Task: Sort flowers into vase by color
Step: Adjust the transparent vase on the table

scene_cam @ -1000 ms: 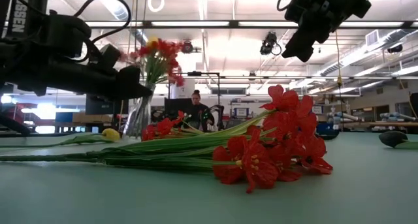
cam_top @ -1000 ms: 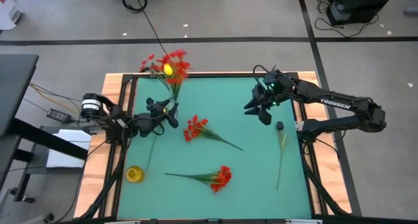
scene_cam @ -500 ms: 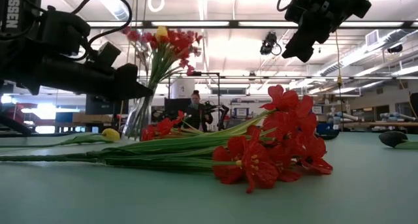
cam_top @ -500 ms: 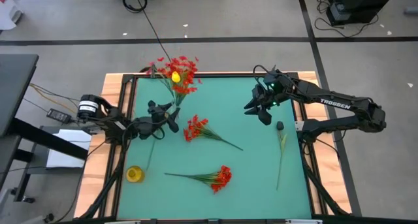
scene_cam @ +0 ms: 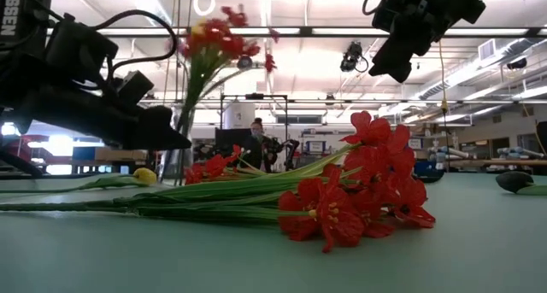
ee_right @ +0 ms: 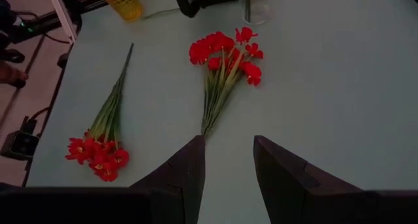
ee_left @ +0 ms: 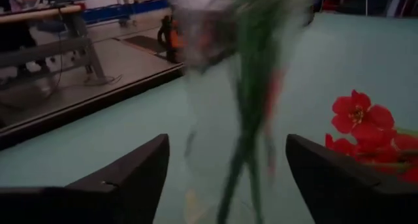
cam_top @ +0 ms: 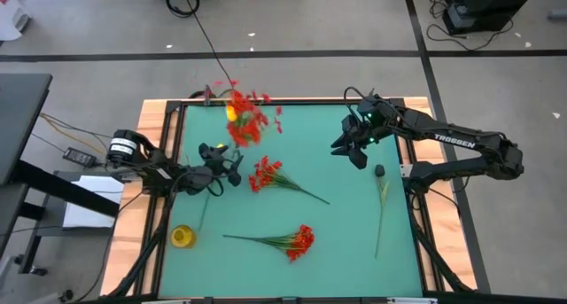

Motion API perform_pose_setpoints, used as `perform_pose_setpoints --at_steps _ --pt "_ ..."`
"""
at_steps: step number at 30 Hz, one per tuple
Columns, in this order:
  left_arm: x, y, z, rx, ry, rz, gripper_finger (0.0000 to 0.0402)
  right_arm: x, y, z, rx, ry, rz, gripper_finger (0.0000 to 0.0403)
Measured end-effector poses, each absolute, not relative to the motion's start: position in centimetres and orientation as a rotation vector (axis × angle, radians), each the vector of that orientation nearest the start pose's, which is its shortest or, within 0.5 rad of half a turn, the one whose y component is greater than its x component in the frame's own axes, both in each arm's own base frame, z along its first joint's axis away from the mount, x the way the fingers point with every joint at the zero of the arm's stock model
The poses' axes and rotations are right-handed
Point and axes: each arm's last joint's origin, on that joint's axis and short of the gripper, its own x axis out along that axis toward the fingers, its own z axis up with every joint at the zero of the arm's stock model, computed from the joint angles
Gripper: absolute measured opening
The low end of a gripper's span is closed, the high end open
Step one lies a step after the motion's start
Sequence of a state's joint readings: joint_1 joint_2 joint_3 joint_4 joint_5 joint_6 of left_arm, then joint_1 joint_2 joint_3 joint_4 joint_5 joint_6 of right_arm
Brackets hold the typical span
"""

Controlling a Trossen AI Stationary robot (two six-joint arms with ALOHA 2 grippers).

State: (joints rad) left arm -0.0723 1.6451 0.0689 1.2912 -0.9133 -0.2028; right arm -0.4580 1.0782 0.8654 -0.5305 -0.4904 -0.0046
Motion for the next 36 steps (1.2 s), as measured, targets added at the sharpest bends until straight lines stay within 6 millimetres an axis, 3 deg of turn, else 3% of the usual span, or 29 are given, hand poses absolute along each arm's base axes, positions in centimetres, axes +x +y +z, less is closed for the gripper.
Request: perform_pose_setpoints --at_steps 16,20,27,36 --pt "18.2 1.3 11.1 -0.092 0.030 0.947 0.0321 20.0 -8.4 28.0 0.365 0.658 0.012 0.0140" --pt "18.2 1.6 11.1 -0.093 0.031 0.942 0.0286 20.0 -8.4 28.0 0.357 0.661 0.005 0.0140" --pt "18.3 2.6 11.2 -0.103 0.029 0.947 0.0173 21.2 -8.9 27.1 0.370 0.672 0.029 0.0140" --pt "17.5 4.7 11.2 -0.054 0.037 1.204 0.0173 23.2 -9.6 25.8 0.348 0.662 0.077 0.0140"
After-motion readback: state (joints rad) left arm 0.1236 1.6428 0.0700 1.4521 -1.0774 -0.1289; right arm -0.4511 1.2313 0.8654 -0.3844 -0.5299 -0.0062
